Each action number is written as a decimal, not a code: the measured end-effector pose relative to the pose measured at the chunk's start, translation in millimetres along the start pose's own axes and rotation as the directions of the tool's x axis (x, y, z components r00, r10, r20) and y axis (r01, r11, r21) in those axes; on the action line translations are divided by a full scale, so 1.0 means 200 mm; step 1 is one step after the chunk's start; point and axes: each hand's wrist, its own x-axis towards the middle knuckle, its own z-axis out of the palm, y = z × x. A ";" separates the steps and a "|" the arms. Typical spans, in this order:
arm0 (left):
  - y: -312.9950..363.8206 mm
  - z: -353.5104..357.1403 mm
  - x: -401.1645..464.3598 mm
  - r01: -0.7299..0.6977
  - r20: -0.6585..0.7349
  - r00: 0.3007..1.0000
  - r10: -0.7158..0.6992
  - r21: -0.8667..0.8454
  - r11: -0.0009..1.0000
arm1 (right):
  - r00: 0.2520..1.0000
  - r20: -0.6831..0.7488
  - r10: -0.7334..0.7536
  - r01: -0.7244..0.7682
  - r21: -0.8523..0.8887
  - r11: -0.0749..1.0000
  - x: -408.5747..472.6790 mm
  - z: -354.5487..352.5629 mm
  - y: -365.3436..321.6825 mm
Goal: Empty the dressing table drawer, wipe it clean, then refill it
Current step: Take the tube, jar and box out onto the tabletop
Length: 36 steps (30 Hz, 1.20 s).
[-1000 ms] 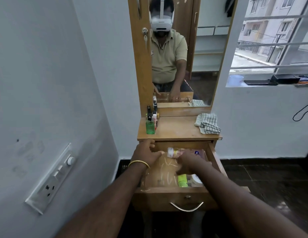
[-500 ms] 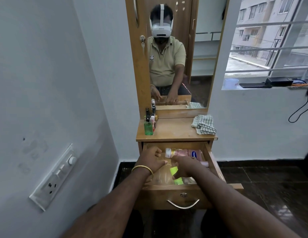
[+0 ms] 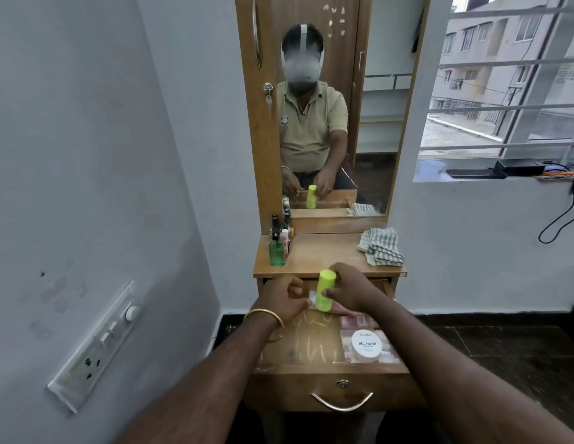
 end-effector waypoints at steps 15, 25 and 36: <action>-0.04 -0.02 0.45 -0.072 0.034 0.997 0.072 -0.002 0.997 | 0.938 -0.345 -0.012 0.102 0.244 0.964 0.66 -0.03 -0.14; -0.09 0.05 0.52 -0.181 0.039 0.983 0.177 0.284 0.942 | 0.931 -0.361 -0.062 0.143 0.202 0.969 0.91 0.07 -0.10; -0.07 0.06 0.53 -0.192 0.059 0.981 0.183 0.371 0.908 | 0.934 -0.356 -0.032 0.118 0.224 0.968 0.96 0.11 -0.10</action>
